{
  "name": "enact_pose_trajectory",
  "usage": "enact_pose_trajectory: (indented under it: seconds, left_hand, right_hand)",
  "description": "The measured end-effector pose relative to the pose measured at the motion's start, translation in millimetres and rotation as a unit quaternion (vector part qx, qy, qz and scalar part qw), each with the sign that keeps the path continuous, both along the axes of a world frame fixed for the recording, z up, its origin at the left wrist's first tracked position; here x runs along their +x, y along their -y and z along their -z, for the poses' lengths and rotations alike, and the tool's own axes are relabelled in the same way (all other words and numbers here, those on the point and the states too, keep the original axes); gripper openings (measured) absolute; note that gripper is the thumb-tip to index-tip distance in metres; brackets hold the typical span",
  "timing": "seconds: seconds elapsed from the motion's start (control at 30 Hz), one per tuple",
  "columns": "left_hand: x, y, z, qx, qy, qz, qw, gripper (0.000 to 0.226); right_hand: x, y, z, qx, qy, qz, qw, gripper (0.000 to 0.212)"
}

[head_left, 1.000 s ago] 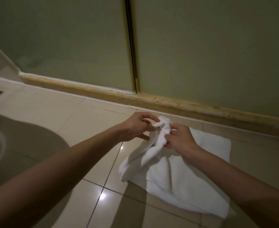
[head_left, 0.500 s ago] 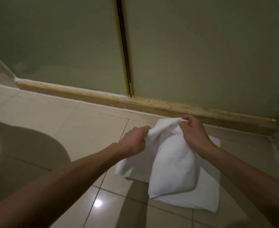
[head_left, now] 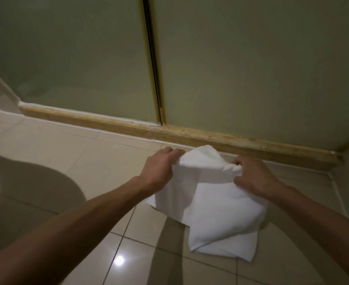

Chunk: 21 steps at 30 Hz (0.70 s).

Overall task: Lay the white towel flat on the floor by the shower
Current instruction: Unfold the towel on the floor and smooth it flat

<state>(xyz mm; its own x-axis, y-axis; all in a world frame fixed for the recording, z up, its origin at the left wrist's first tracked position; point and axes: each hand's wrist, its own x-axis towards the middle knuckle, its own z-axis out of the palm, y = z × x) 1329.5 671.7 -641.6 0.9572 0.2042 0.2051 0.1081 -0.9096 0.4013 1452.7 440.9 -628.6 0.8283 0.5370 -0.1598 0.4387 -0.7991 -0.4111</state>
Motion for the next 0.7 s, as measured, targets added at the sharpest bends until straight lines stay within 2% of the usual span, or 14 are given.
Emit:
enact_pose_trajectory:
  seconds: [0.1,0.17,0.3,0.4,0.53,0.6,0.7]
  left_hand:
    - [1,-9,-7,0.082,0.024,0.005,0.996,0.048]
    - [0,-14,-17,0.126,0.039,0.009,0.991,0.051]
    - [-1,-23,-35,0.168,0.089,0.009,0.982,0.052]
    - [2,-23,-40,0.171,0.088,-0.003,0.981,0.052]
    - [-9,-19,-25,0.228,0.084,0.078,0.967,0.057]
    - [-16,-17,-12,0.231,0.043,0.108,0.966,0.061]
    - [-25,-15,7,0.196,-0.066,0.133,0.969,0.052]
  right_hand:
    - [-2,2,-5,-0.05,0.144,-0.011,0.988,0.028]
    - [-6,0,-10,-0.058,0.261,-0.043,0.963,0.027]
    - [-3,-2,-30,0.008,0.42,-0.053,0.906,0.025]
    - [4,-3,-40,0.056,0.423,-0.028,0.904,0.03]
    - [-3,5,-27,0.048,0.403,-0.074,0.911,0.038]
    - [-10,13,-15,0.03,0.395,-0.122,0.91,0.05]
    - [-18,20,0,-0.018,0.382,-0.167,0.909,0.068]
